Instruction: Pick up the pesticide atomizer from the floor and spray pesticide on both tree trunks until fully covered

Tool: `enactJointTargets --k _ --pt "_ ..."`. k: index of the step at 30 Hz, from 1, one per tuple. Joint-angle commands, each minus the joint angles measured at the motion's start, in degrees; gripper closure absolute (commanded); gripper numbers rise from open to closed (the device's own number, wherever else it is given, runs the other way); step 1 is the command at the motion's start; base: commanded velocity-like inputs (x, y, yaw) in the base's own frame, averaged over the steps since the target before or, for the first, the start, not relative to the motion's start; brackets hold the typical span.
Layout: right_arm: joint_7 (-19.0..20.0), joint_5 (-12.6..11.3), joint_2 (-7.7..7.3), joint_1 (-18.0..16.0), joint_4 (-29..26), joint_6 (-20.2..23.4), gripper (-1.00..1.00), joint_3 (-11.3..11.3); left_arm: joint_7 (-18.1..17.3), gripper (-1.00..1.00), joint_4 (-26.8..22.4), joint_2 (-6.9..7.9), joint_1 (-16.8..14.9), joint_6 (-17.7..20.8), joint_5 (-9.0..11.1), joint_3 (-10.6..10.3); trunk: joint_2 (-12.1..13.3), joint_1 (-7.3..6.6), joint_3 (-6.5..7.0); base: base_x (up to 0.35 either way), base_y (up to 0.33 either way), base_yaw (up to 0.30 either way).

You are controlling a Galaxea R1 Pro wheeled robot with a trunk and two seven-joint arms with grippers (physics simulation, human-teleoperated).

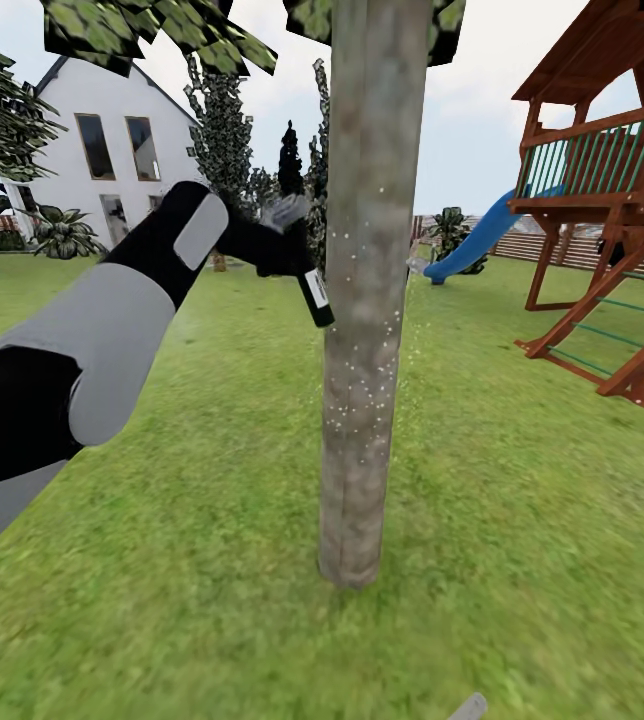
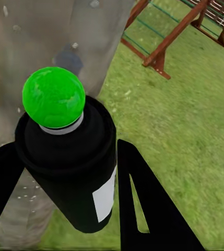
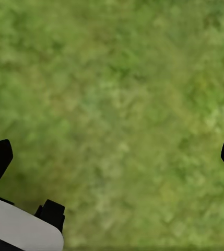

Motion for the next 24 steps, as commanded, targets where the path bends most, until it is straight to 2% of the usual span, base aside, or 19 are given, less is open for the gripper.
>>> enactJointTargets --k 1,7,20,24 --pt "0.00 0.00 0.00 0.00 0.00 0.00 -1.00 0.00 -0.01 1.00 1.08 0.02 -0.01 0.02 0.28 0.06 -0.01 0.00 0.00 0.000 0.000 0.000" --pt "0.00 0.00 0.01 0.00 0.00 0.00 -1.00 0.00 0.04 1.00 5.13 0.01 -0.01 -0.07 0.27 0.06 -0.01 0.00 0.00 0.000 0.000 0.000" --pt "0.00 0.00 0.01 0.00 0.00 0.00 -1.00 0.00 -0.25 1.00 7.46 -0.30 -0.01 -0.17 0.21 0.49 -0.01 0.00 0.00 0.000 0.000 0.000" --pt "0.00 0.00 0.01 0.00 0.00 0.00 -1.00 0.00 -0.32 1.00 7.57 -0.99 -0.01 -0.17 0.26 0.42 -0.01 0.00 0.00 0.000 0.000 0.000"
